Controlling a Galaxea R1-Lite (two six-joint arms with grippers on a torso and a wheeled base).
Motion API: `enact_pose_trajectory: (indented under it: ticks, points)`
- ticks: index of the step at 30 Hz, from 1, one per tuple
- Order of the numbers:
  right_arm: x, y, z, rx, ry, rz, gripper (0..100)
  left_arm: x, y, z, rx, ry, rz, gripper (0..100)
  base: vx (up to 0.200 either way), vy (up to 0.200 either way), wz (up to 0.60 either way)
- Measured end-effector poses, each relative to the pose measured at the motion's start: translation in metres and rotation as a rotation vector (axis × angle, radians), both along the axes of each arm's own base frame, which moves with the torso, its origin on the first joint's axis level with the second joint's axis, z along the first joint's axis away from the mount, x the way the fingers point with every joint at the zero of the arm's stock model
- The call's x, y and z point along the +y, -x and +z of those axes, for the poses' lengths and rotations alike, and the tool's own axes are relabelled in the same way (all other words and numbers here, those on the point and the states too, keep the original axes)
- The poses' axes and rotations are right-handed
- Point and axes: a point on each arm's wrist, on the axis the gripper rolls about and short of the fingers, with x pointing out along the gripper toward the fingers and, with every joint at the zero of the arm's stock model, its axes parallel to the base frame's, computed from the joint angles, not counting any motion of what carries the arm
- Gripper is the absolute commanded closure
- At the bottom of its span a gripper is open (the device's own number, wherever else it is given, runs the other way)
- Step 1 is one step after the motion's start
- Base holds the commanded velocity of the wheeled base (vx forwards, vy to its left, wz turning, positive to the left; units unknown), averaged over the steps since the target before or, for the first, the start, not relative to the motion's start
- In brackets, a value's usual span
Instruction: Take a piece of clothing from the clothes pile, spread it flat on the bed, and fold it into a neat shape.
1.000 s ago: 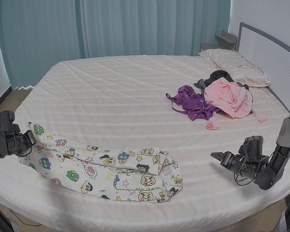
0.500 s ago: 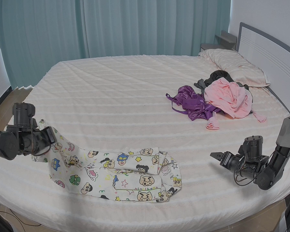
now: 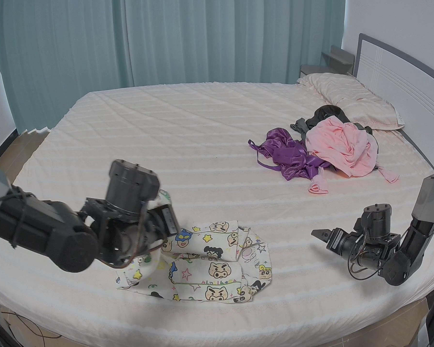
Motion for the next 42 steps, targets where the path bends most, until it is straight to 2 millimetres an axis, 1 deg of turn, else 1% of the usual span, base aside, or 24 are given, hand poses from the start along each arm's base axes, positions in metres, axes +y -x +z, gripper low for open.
enact_pose_trajectory:
  ticks: [5,8,11,17,18,24,29,35,37,39,42]
  points:
    - [0.001,0.001,0.000,0.001,0.000,0.004,0,-0.054,-0.003,-0.011,0.009,0.051,-0.025,100,0.000,0.000,0.00]
    - [0.002,0.001,-0.001,0.002,0.001,0.006,0,-0.078,-0.003,-0.019,0.018,0.074,-0.040,100,0.000,0.000,0.00]
    - [0.002,0.001,-0.001,0.004,0.001,0.008,0,-0.092,-0.005,-0.025,0.024,0.096,-0.044,100,0.000,0.000,0.00]
    - [0.003,0.000,-0.002,0.006,0.002,0.009,0,-0.106,-0.007,-0.030,0.043,0.157,-0.039,100,0.000,0.000,0.00]
    - [0.003,0.001,-0.002,0.006,0.002,0.009,0,-0.107,-0.007,-0.030,0.043,0.161,-0.041,0,0.000,0.000,0.00]
    - [0.003,0.000,-0.002,0.006,0.001,0.009,0,-0.118,-0.008,-0.023,0.034,0.216,-0.038,0,0.000,0.000,0.00]
    - [0.003,0.000,-0.002,0.007,0.002,0.010,0,-0.127,-0.001,-0.020,0.025,0.227,-0.062,0,0.000,0.000,0.00]
    - [0.003,0.000,-0.002,0.008,0.001,0.010,0,-0.128,0.003,-0.012,0.015,0.254,-0.058,0,0.000,0.000,0.00]
    - [0.003,0.000,-0.002,0.008,0.000,0.011,0,-0.121,0.002,-0.010,0.016,0.259,-0.041,0,0.000,0.000,0.00]
    - [0.003,0.001,-0.002,0.009,-0.001,0.011,0,-0.109,-0.001,-0.011,0.026,0.259,-0.009,0,0.000,0.000,0.00]
    - [0.003,0.001,-0.003,0.012,-0.007,0.011,0,-0.086,-0.006,-0.019,0.062,0.252,0.044,0,0.000,0.000,0.00]
